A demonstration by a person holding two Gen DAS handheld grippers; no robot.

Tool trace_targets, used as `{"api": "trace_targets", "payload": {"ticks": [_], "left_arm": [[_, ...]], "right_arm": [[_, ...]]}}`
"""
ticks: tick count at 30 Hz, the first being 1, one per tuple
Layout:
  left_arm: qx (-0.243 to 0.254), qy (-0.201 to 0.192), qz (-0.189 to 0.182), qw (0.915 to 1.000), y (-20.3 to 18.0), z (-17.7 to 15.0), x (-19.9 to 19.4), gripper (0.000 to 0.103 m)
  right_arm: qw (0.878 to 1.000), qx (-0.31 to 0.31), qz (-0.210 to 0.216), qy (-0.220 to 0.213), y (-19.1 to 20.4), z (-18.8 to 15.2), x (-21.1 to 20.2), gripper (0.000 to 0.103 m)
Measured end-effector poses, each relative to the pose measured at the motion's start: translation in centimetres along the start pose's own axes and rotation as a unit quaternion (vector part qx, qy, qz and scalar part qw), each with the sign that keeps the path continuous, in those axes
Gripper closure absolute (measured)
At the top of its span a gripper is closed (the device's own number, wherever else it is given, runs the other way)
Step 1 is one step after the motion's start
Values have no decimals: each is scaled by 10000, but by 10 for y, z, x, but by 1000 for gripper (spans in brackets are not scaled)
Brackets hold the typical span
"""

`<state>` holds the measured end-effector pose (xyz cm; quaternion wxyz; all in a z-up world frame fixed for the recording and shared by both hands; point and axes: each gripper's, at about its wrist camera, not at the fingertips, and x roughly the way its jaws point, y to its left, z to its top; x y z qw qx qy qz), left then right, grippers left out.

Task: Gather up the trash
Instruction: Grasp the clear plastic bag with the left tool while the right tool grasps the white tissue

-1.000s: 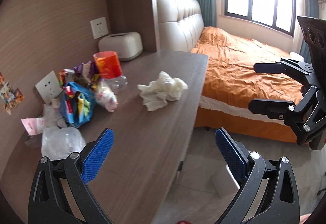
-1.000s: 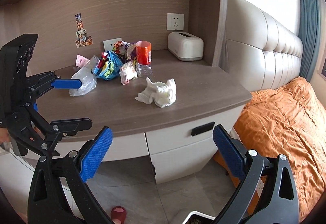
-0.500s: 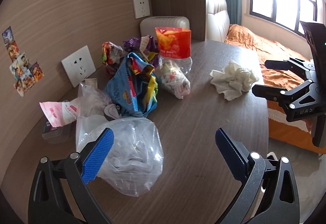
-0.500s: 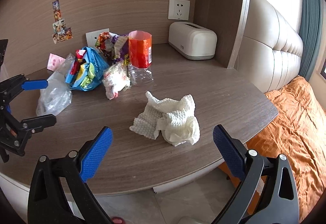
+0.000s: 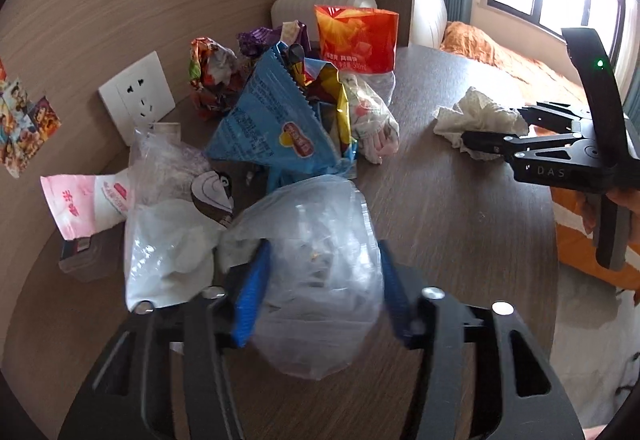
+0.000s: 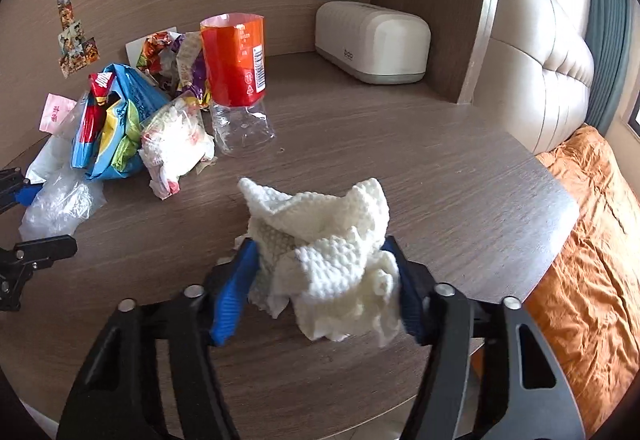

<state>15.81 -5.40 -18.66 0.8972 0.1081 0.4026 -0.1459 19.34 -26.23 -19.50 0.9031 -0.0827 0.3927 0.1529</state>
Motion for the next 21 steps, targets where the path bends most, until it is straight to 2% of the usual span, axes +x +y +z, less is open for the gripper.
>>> {"api": "trace_targets", "payload": {"ticks": [3, 4, 14, 21], "left_arm": [[25, 22, 70, 10000, -1, 2, -1, 66], [25, 22, 42, 10000, -3, 3, -3, 66], [59, -313, -428, 9986, -41, 19, -40, 67], [490, -471, -922, 9934, -108, 33, -54, 67]], "right_arm": [[10000, -39, 61, 43, 2, 1, -6, 68], [9999, -18, 153, 36, 2, 1, -11, 70], [9980, 207, 425, -425, -16, -1, -84, 71], [9975, 356, 146, -593, -48, -30, -140, 71]]}}
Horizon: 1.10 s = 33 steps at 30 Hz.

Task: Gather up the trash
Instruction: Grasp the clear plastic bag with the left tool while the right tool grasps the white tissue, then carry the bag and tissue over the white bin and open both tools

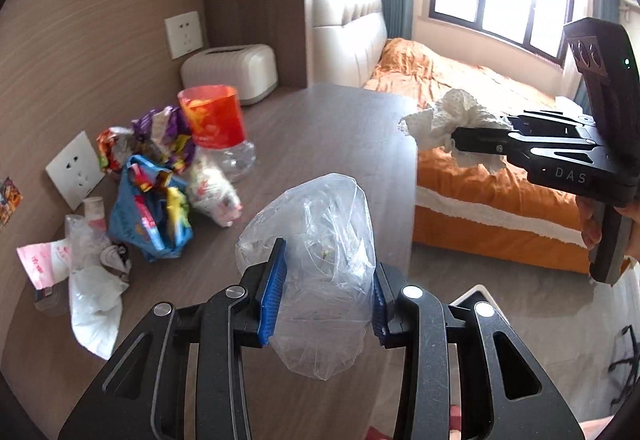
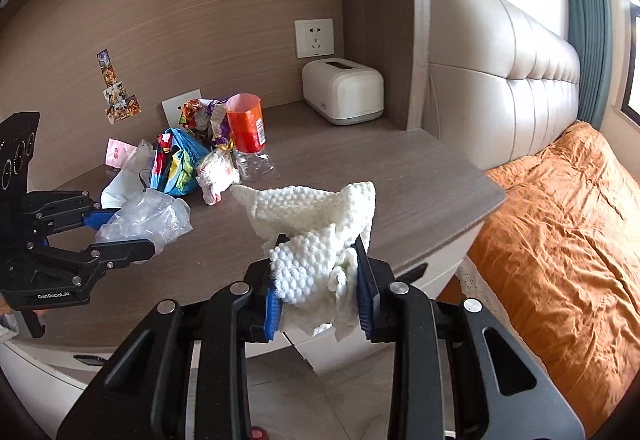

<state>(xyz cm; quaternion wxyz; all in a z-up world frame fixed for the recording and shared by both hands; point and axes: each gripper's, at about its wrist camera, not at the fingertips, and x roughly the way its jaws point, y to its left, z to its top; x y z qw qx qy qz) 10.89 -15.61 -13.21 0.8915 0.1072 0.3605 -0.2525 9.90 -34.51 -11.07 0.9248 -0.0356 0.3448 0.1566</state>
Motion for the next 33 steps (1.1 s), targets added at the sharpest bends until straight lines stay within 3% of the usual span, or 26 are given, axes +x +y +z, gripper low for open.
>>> {"api": "trace_targets", "payload": {"ticks": [9, 17, 22, 26, 30, 33], "left_arm": [[659, 5, -932, 9935, -115, 12, 24, 67], [1281, 300, -1793, 9750, -215, -4, 72, 67], [1857, 629, -2299, 9533, -277, -33, 119, 67], [2356, 965, -2645, 9302, -313, -63, 165, 67], [2912, 1338, -2908, 9015, -344, -101, 217, 67], [3087, 1604, -3095, 8850, -361, -127, 258, 67]], "right_arm": [[9964, 499, -666, 185, -65, -66, -71, 71], [9876, 993, -1071, 585, -114, -140, -104, 71], [9806, 1195, -1194, 991, -142, -200, -102, 71], [9754, 1275, -1162, 1371, -162, -256, -85, 71], [9696, 1300, -1088, 1765, -181, -317, -55, 71], [9673, 1234, -1019, 1966, -191, -354, -32, 71]]}}
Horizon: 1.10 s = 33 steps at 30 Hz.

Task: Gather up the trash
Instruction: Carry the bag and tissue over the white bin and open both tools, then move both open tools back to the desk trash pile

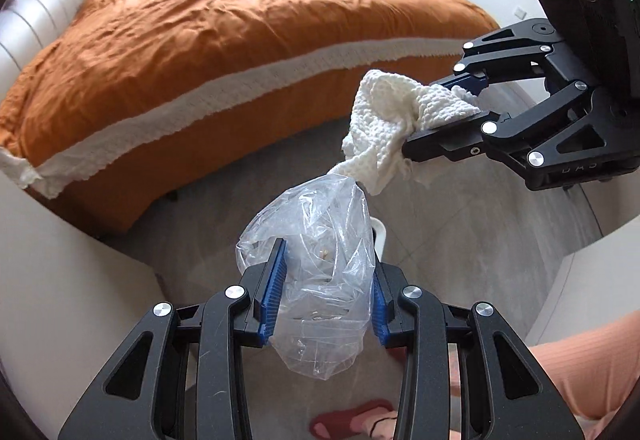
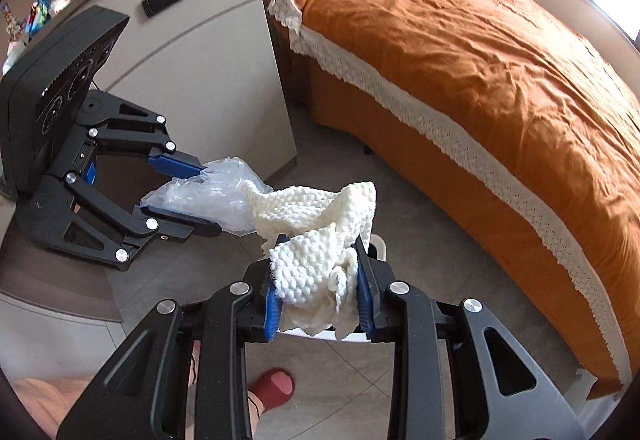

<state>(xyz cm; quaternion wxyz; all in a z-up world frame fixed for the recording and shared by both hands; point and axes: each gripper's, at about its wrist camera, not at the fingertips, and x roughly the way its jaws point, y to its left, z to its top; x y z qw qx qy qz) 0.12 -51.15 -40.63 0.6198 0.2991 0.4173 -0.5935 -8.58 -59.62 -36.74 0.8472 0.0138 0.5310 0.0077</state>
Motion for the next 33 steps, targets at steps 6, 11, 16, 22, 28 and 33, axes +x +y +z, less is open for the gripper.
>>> {"api": "trace_targets", "payload": {"ticks": [6, 11, 16, 22, 28, 33], "left_arm": [[358, 434, -281, 9980, 6, -11, 99, 67], [562, 690, -429, 9951, 12, -30, 158, 61], [903, 893, -493, 9907, 17, -50, 200, 5], [1056, 890, -360, 9898, 25, -56, 208, 5], [885, 768, -299, 9927, 31, -50, 175, 5], [614, 601, -201, 9961, 26, -32, 126, 5]], "right_arm": [[9993, -164, 110, 326, -17, -41, 79, 70], [9983, -217, 196, 513, -25, -65, 136, 60], [9973, -289, 247, 623, -29, -89, 173, 5], [9967, -497, 118, 624, -27, -97, 181, 5], [9970, -552, 100, 532, -26, -76, 159, 5], [9975, -593, 96, 385, -16, -48, 118, 5]]}}
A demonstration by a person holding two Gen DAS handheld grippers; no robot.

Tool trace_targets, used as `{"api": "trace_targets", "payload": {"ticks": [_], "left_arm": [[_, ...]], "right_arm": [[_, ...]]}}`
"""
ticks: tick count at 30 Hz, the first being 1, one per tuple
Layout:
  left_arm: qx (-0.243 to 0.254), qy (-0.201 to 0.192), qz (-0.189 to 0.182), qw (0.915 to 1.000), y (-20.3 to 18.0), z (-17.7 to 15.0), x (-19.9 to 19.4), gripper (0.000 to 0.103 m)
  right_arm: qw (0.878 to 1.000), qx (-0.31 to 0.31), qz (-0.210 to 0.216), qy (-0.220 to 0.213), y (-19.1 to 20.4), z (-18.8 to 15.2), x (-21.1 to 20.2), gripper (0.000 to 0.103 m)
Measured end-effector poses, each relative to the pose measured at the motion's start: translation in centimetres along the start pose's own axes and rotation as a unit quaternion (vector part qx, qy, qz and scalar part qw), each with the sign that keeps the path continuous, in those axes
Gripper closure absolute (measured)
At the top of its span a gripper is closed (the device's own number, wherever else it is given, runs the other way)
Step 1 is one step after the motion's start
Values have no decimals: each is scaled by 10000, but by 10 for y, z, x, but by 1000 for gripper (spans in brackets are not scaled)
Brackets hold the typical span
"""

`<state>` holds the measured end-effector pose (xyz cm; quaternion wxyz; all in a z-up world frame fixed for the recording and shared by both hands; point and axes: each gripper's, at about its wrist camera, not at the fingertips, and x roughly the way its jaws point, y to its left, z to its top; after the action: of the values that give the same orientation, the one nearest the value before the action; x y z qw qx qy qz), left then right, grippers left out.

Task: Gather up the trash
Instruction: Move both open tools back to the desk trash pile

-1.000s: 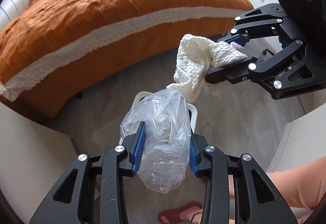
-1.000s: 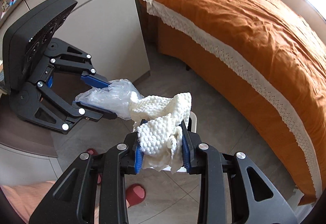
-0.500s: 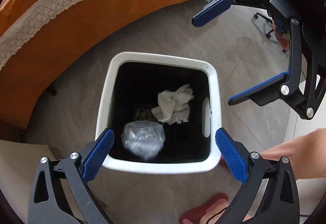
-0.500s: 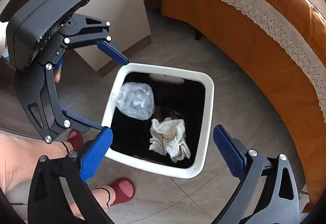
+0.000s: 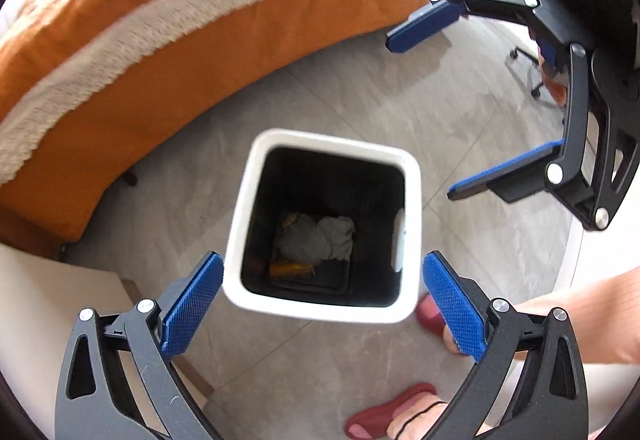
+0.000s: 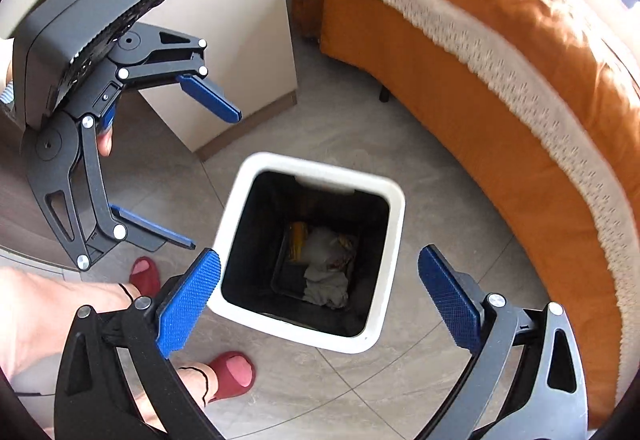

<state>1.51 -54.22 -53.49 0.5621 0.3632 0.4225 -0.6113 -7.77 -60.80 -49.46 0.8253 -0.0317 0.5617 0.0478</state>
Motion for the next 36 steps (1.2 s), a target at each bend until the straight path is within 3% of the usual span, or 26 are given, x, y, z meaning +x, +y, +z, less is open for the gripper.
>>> {"api": "trace_targets", "payload": {"ticks": [11, 20, 26, 30, 36], "left_arm": [[-714, -683, 510, 9938, -23, 5, -147, 5], [-1210, -1263, 987, 9796, -40, -16, -257, 5], [-1767, -1517, 1520, 9605, -33, -43, -319, 5], [-2294, -1806, 1709, 9410, -24, -66, -362, 5], [-2673, -2111, 2183, 9145, -13, -98, -418, 5]], "right_arm": [[9964, 1, -149, -837, 42, 68, -136, 5], [9902, -171, -96, -1380, 89, 114, -221, 4], [9836, -322, -42, -1774, 127, 146, -257, 4], [9785, -451, 35, -2013, 150, 172, -276, 4], [9699, -707, 202, -2323, 188, 211, -293, 5]]}}
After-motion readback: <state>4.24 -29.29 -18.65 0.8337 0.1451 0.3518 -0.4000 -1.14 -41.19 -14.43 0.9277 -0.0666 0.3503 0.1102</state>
